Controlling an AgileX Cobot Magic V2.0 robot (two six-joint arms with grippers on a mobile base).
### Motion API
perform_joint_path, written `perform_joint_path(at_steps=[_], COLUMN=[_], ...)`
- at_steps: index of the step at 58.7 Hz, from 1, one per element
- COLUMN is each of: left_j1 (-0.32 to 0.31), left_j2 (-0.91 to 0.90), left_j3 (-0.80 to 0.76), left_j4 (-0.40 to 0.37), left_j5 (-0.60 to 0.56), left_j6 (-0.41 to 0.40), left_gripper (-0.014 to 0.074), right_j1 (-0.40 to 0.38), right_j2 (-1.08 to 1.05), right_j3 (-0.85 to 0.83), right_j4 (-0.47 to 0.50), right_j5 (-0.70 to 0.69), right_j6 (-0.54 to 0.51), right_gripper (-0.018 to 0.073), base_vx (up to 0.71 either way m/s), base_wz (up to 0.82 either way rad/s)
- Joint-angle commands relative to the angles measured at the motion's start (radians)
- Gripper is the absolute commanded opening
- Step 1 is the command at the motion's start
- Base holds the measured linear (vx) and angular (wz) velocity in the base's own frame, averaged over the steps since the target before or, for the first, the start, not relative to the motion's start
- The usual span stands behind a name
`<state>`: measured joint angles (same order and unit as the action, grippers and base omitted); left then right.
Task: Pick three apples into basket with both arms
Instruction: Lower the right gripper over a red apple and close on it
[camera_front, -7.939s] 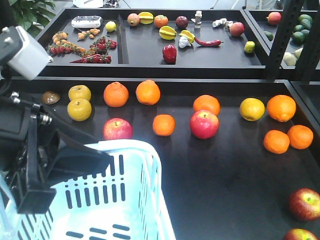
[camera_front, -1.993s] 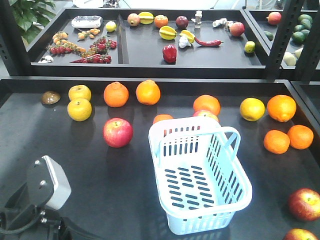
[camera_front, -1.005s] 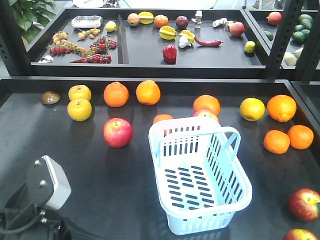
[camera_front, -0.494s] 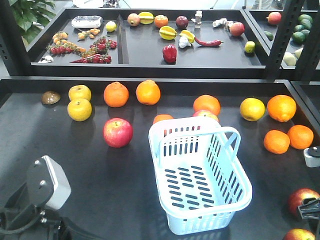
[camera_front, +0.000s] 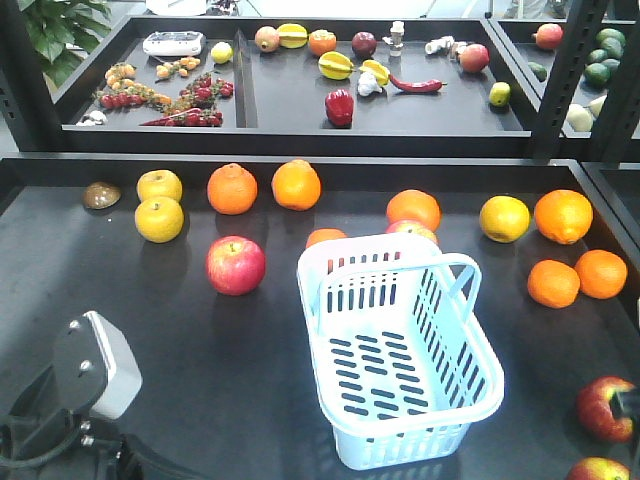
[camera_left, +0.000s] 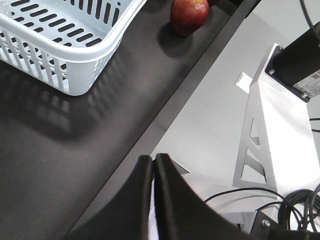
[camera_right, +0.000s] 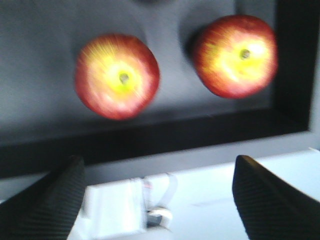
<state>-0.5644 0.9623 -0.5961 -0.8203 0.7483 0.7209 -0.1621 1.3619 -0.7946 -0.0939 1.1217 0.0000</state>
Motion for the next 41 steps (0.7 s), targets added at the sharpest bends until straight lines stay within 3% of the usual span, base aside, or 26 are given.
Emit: perform_joint_path(at_steps=[1,7,41], left_j1=[-0.005,-0.005,-0.005], left_j2=[-0.013,-0.013,-0.013], left_j3=[-0.022,-0.022,-0.022], left_j4=[-0.048,-0.048,-0.048], left_j5=[-0.026,-0.026,-0.026], left_j6=[-0.003,-0.003,-0.003], left_gripper=[-0.0006,-0.0006,-0.0006], right_j1=[-0.061,-0.059,-0.059], right_j2=[0.009,0.044,0.303], right_j3=[-0.031,-0.026,-0.023], right_j4=[0.174,0.208,0.147], right_j5=[-0.061,-0.093,-0.178], right_j6=[-0.124,-0.165,-0.165], right_gripper=[0.0571,0.0571,0.0571], base_vx=[0.0,0.0,0.0], base_wz=[0.0,0.0,0.0])
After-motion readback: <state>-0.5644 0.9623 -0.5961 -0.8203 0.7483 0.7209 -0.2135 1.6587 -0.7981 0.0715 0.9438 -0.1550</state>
